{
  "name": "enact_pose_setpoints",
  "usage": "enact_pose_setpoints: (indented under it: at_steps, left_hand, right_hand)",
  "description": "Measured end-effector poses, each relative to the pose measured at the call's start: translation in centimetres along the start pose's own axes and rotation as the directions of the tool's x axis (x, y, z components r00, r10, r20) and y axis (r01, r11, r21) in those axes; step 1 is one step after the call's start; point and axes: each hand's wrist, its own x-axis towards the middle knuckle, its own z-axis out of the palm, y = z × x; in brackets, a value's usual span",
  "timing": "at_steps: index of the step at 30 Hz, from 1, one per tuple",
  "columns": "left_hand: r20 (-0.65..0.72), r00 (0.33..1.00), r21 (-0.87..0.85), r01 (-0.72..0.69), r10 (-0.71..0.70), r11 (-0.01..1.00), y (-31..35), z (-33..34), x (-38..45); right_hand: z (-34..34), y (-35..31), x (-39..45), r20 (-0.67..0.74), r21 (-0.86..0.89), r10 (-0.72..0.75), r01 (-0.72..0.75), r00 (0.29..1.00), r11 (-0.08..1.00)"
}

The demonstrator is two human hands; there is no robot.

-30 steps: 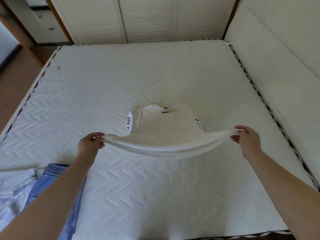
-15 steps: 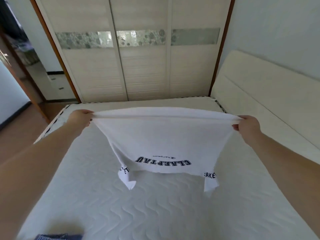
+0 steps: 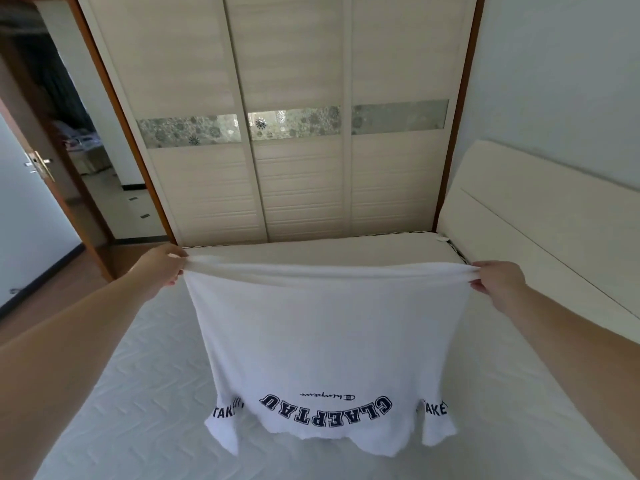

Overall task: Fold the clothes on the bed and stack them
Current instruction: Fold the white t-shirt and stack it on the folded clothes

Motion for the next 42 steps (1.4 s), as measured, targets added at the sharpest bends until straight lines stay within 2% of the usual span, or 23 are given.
enact_pose_setpoints:
  at_steps: [3, 6, 9, 11, 12, 14, 15, 17, 20, 25, 34, 38, 42]
  left_hand:
    - [-0.055, 0.995, -0.167, 0.069, -0.079, 0.984, 0.8, 1.0, 1.7]
    - [-0.094, 0.988, -0.306, 0.092, -0.126, 0.947, 1.9, 1.4, 3.5]
    - [-0.122, 0.986, -0.377, 0.060, -0.114, 0.924, 3.5, 1.1, 5.1]
    - [-0.129, 0.988, -0.415, 0.020, -0.080, 0.909, 4.9, 0.5, 5.7]
    - [-0.132, 0.989, -0.433, 0.001, -0.064, 0.901, 5.5, 0.3, 5.8]
    - [-0.129, 0.990, -0.492, -0.021, -0.049, 0.871, 6.2, -0.1, 5.9]
    - [-0.127, 0.990, -0.531, -0.022, -0.055, 0.847, 6.4, -0.4, 5.6]
    - [-0.111, 0.990, -0.587, 0.002, -0.083, 0.810, 6.2, -0.7, 4.8]
    - [-0.101, 0.990, -0.564, 0.027, -0.102, 0.825, 4.2, -0.6, 3.0]
    - [-0.064, 0.977, -0.538, 0.140, -0.206, 0.831, -3.7, 2.1, -0.4]
    - [0.074, 0.929, -0.559, 0.339, -0.361, 0.757, -23.3, 13.0, -10.7]
    - [0.112, 0.881, -0.537, 0.443, -0.460, 0.718, -32.7, 17.0, -17.6]
    - [0.189, 0.807, -0.423, 0.582, -0.560, 0.695, -40.7, 19.9, -24.5]
  right_hand:
    - [1.7, -0.7, 1.6, 0.072, 0.064, -0.032, 0.028, 0.997, 0.998]
    - [2.6, -2.5, 2.6, 0.145, 0.025, -0.046, 0.043, 0.988, 0.999]
    - [3.1, -4.2, 3.5, 0.211, -0.021, -0.132, 0.140, 0.969, 0.990]
    - [3.2, -5.3, 4.2, 0.268, 0.086, -0.095, 0.075, 0.959, 0.993]
    - [3.4, -5.5, 4.4, 0.284, 0.082, -0.082, 0.061, 0.955, 0.995]
    - [3.7, -5.8, 4.7, 0.290, 0.121, -0.158, 0.128, 0.944, 0.984]
    - [3.7, -5.8, 4.6, 0.263, 0.102, -0.227, 0.207, 0.938, 0.973]
    - [3.6, -5.7, 4.4, 0.189, 0.090, -0.178, 0.164, 0.966, 0.982]
    - [2.6, -4.1, 3.1, 0.194, 0.044, -0.144, 0.138, 0.970, 0.990]
    - [-0.4, 3.6, 0.6, 0.241, -0.021, -0.089, 0.097, 0.966, 0.995]
    - [-8.6, 23.7, -4.3, 0.099, -0.240, 0.144, -0.117, 0.985, 0.964]
    - [-11.9, 31.5, -7.0, 0.008, -0.286, 0.230, -0.218, 0.973, 0.933]
    - [-15.4, 38.5, -9.3, -0.057, -0.309, 0.316, -0.318, 0.947, 0.896]
